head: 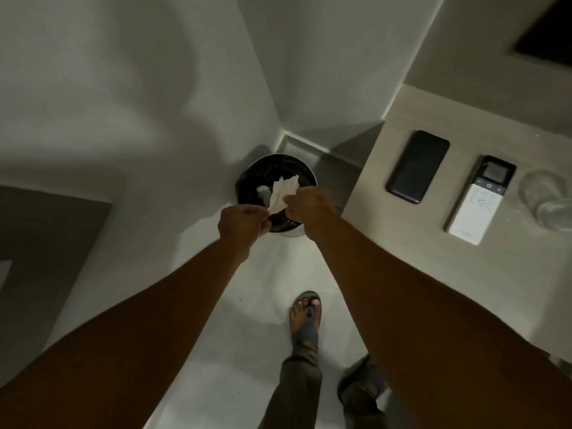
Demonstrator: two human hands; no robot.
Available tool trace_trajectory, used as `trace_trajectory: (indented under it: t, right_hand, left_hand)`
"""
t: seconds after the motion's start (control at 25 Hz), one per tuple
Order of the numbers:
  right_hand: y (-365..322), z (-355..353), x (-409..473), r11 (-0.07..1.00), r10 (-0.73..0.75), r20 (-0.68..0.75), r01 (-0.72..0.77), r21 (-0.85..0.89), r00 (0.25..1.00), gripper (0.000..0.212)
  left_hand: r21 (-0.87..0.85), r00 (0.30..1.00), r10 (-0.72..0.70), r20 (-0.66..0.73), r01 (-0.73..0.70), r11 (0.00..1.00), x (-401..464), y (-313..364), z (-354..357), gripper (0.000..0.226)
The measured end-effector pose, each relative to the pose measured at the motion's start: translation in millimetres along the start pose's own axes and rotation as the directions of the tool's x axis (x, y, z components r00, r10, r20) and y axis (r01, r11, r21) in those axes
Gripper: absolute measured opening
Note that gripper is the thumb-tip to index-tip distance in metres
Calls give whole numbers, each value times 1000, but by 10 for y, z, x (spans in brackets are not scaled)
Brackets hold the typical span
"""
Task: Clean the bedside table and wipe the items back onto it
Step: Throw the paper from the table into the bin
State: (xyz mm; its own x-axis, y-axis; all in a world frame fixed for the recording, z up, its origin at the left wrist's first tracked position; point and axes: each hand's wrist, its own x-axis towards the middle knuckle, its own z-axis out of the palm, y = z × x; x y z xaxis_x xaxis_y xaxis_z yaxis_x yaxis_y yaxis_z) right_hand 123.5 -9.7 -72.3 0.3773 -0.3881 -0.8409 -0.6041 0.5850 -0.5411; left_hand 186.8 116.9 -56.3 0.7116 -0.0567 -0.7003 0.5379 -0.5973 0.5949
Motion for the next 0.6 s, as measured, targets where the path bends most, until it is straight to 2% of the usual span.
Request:
trace_trajectory:
  t: [0.12,0.16,0.24,0.32,0.4,0.44,0.52,0.56,0.6]
  right_hand:
    - [108,-38,64,990,-51,-124,34,-133,991,41]
    - [151,-153,36,991,-63,-186,40,-126,981,42]
    - [264,-451,-67,1000,-23,-295,28,11,955,32]
    - [370,-931,-211,997,5,-415,29,74,910,15]
    - [418,-1470,-361,993,-26,-577,88,80,816,4]
    - [417,-1762,-441,986,-33,-658,133,102,752,5]
    - [405,-2280,-544,982,-46,-773,171,81,632,20]
    - [402,-2501,-561,989,-58,-793,145,38,607,29]
    - [405,-2666,-534,995,-68,-785,96,-10,616,36]
  left_hand:
    - [-1,997,-63,40,63,998,166,-94,16,17]
    - [8,996,-70,61,70,998,167,-128,66,18]
    - [70,992,-60,114,52,996,73,-184,170,17]
    - [208,979,42,202,-84,975,-140,-168,427,13]
    - [315,927,219,306,-315,895,-400,-99,806,18]
    - [321,884,285,371,-410,854,-567,-26,1050,20]
    - [289,780,374,501,-559,777,-892,138,1582,23]
    - [284,734,396,551,-612,739,-1042,215,1871,25]
    - [290,716,384,583,-625,725,-1163,282,2133,28]
